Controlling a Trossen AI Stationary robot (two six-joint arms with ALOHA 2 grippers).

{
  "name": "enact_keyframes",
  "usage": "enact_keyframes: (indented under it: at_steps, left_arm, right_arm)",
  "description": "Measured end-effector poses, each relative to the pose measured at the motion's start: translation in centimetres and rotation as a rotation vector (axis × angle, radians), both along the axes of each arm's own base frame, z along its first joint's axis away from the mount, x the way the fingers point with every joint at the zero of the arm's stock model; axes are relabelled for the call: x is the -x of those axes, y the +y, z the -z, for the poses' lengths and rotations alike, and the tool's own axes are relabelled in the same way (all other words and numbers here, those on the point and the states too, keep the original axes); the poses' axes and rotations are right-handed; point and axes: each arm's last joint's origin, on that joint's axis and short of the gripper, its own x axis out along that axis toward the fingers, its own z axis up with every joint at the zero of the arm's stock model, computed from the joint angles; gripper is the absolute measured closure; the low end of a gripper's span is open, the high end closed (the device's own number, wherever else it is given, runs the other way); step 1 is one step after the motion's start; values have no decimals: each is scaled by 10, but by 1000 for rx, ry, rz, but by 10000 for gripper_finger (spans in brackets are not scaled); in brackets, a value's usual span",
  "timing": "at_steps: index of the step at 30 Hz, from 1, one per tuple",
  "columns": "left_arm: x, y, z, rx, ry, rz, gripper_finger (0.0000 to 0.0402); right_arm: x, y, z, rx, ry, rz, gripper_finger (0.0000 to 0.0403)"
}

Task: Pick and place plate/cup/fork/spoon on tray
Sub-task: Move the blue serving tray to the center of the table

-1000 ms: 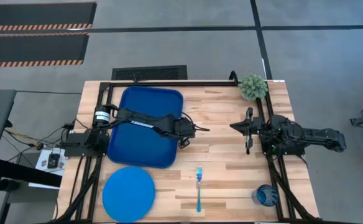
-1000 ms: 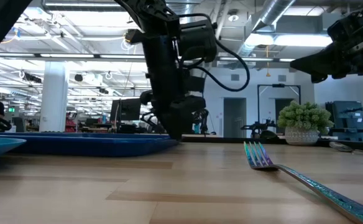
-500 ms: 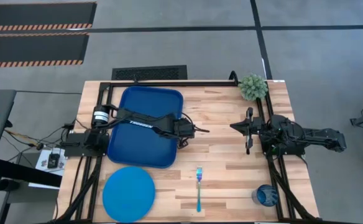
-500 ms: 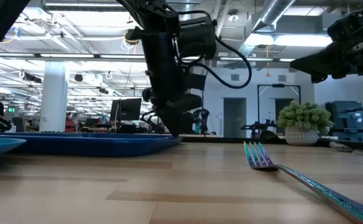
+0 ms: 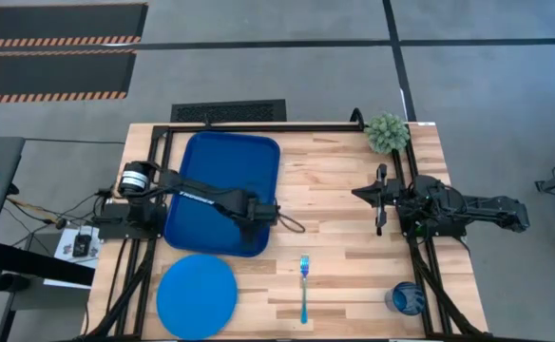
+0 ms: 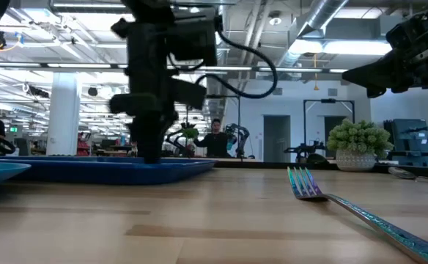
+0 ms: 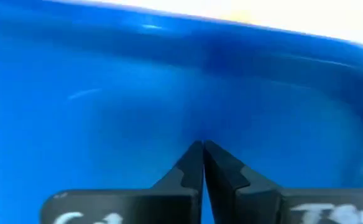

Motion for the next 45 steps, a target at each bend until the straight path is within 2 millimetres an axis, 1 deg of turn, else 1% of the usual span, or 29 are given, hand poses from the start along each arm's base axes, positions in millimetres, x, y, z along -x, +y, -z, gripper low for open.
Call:
enact_keyframes:
  at_steps: [3, 6, 9, 12, 16, 19, 23, 25, 28, 30, 32, 35, 38, 40, 43, 45]
  left_arm:
    - [-7, -4, 7, 84, -123, 53, 401]
    - [-14, 0, 9, 94, -212, 59, 401]
    - [-22, 13, 7, 83, -296, 37, 401]
    - [-29, 34, 3, 67, -383, -4, 401]
    - [-31, 74, 1, 44, -453, -93, 401]
    - [-28, 109, -8, 46, -437, -78, 401]
    - [-12, 160, -34, 36, -309, -60, 401]
    - [3, 190, -45, 24, -245, -74, 401]
    - [24, 232, -60, -7, -226, -115, 394]
    - [39, 257, -67, -26, -226, -149, 377]
    - [54, 278, -69, -32, -232, -177, 352]
    - [70, 298, -65, -25, -229, -194, 303]
    - [73, 308, -54, -22, -223, -175, 253]
    - [69, 312, -44, -27, -219, -154, 225]
    - [63, 321, -29, -49, -169, -146, 197]
    - [57, 328, -25, -61, -159, -148, 188]
  right_arm:
    - [0, 0, 0, 0, 0, 0, 370]
    - [0, 0, 0, 0, 0, 0, 370]
    - [0, 0, 0, 0, 0, 0, 370]
    - [0, 0, 0, 0, 0, 0, 370]
    - [0, 0, 0, 0, 0, 0, 370]
    - [0, 0, 0, 0, 0, 0, 370]
    - [0, 0, 0, 0, 0, 0, 370]
    - [0, 0, 0, 0, 0, 0, 370]
    - [0, 0, 0, 0, 0, 0, 370]
    - [0, 0, 0, 0, 0, 0, 370]
    - [0, 0, 0, 0, 0, 0, 370]
    - [0, 0, 0, 0, 0, 0, 370]
    - [0, 0, 0, 0, 0, 0, 370]
    - [0, 0, 0, 0, 1, 0, 370]
    - [0, 0, 0, 0, -1, 0, 370]
    - [0, 0, 0, 0, -1, 0, 370]
